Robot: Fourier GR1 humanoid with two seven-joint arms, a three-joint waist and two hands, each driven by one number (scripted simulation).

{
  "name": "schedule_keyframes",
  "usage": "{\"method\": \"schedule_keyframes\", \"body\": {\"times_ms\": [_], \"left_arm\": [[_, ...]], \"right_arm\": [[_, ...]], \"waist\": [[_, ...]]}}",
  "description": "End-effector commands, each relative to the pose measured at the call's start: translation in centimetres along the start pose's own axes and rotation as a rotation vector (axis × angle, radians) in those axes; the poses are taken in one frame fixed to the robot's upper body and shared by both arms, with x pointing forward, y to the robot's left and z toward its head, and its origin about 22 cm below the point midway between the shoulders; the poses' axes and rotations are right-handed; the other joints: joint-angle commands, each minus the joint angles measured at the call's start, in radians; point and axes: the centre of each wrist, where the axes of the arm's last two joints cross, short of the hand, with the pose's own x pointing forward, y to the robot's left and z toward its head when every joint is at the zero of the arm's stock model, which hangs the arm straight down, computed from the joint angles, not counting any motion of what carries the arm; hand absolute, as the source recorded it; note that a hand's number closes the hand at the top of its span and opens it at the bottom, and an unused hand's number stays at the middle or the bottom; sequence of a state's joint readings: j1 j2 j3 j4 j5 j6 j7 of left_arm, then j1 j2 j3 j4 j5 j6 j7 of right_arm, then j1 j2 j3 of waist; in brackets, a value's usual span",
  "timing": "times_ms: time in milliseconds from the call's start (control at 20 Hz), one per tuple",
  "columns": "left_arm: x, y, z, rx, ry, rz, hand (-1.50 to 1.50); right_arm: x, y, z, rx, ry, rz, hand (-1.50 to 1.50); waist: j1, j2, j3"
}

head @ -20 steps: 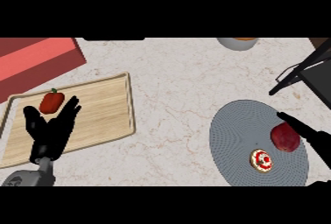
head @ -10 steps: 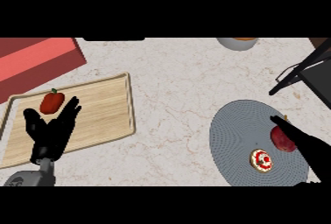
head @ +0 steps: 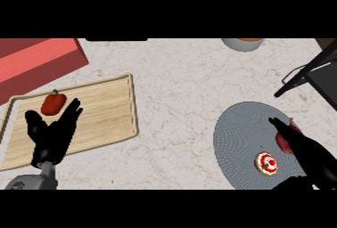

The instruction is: Pick the cupcake from the placemat and place it in the tiered shelf

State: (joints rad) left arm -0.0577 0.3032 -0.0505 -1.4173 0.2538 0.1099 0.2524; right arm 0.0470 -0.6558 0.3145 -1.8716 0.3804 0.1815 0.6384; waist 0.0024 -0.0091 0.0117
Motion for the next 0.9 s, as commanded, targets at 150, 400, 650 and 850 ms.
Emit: {"method": "schedule_keyframes", "body": {"times_ms": [150,400,650,850], "left_arm": [[-2.1,0.0,-0.1,-0.003,0.079,0.009,0.00],[-1.2,-0.2,-0.7,-0.007,0.096,0.025,0.00],[-2.7,-0.2,-0.1,-0.007,0.090,0.015,0.00],[-2.3,-0.1,0.5,-0.015,0.091,0.007,0.00]], "right_arm": [[0.0,2.1,-1.9,-0.036,-0.012,0.017,-1.50],[1.2,3.7,-1.5,-0.050,-0.050,-0.010,-1.50],[0.2,3.2,-2.8,-0.049,-0.067,-0.030,-1.50],[0.0,5.1,-3.3,0.154,-0.124,0.158,1.50]], "waist": [[-0.001,0.010,-0.012],[-0.005,0.009,-0.012],[-0.003,0.009,-0.012],[0.012,0.010,-0.012]]}}
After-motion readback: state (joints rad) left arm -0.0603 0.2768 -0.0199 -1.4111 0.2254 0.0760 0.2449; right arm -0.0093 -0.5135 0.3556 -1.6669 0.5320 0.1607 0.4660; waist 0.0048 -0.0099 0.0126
